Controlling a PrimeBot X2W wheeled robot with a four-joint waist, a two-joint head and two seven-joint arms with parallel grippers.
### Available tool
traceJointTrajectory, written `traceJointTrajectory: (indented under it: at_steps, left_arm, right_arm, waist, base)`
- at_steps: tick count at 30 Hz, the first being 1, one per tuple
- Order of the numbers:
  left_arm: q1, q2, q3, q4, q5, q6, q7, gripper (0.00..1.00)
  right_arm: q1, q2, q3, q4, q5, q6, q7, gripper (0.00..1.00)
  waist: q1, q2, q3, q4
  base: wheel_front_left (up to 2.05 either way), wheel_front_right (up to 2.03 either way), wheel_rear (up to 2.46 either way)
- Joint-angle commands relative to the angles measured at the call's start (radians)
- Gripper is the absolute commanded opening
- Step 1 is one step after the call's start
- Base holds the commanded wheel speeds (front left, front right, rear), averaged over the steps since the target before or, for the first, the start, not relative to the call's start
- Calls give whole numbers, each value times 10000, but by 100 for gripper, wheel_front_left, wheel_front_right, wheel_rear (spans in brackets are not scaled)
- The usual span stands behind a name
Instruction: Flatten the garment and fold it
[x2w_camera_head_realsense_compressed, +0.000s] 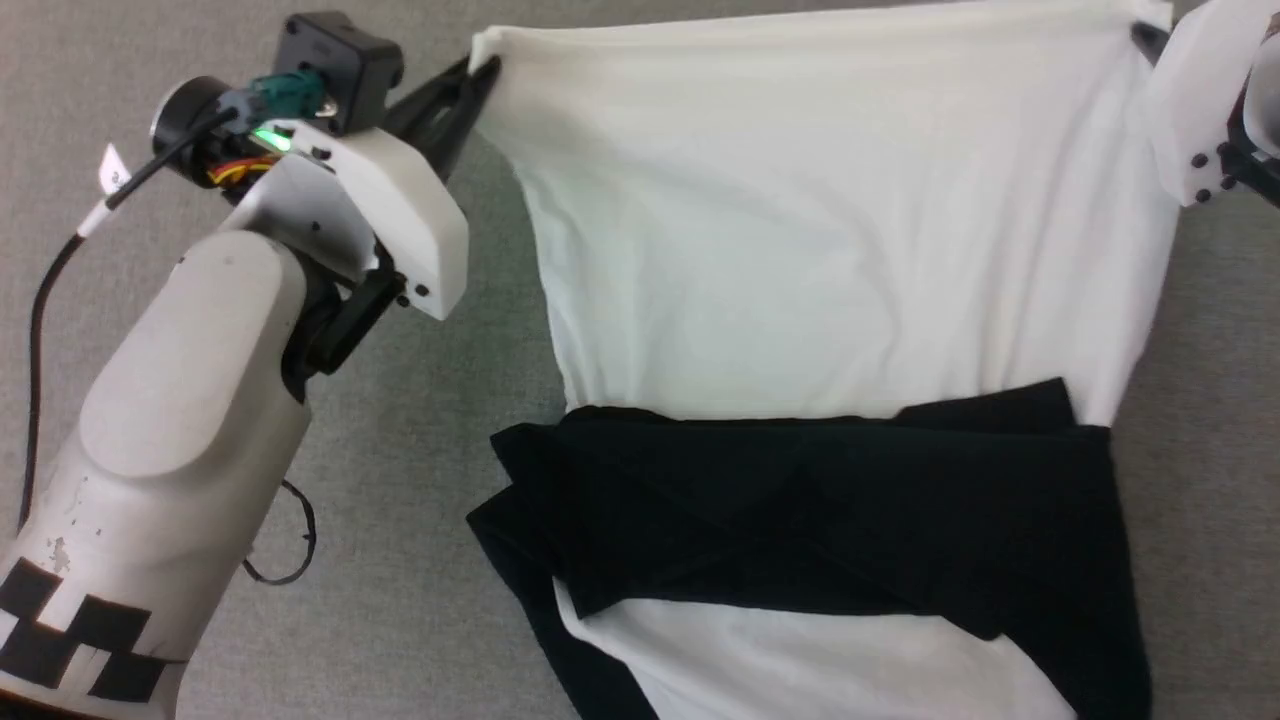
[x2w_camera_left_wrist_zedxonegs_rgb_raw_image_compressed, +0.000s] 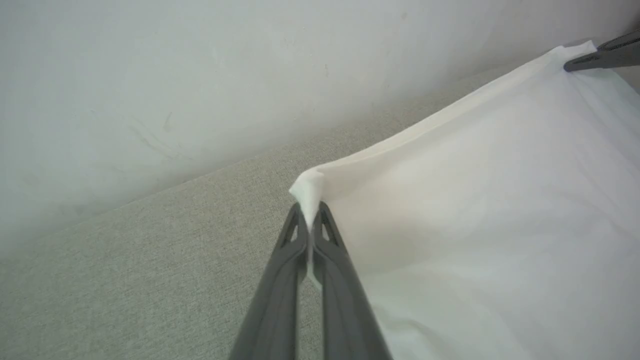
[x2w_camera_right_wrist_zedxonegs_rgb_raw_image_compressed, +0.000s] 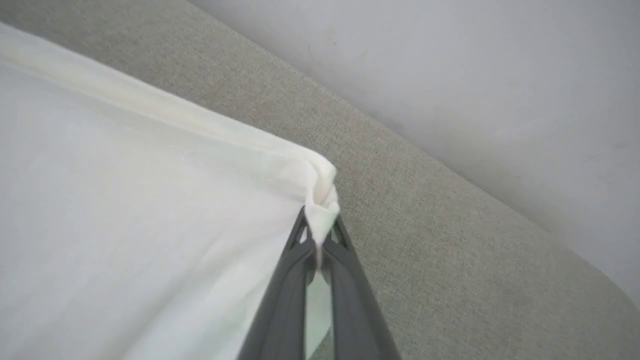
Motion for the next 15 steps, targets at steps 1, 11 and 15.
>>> traceJointTrajectory:
  at_steps: [1,11,15]
  left_arm:
    - [-16,71,90,87,22,116,-132,0]
    - [663,380,346,46,-48,367,-955,0]
    - [1396,669,386,-532,-259,470,-827,0]
  right_arm:
    - [30,61,-23,67,91,-25,-275,0]
    - [775,-4,55,-211,615,-25,-2957,0]
    - [1473,-143,26,-740,899,-25,-3713,0]
  waist:
    - [-1,-2,-547,-458]
    - [-1,-2,-1911,-962]
    - [-1,-2,-2503,-1017]
  base:
    - [0,0,0]
    - [0,0,0]
    - [0,0,0]
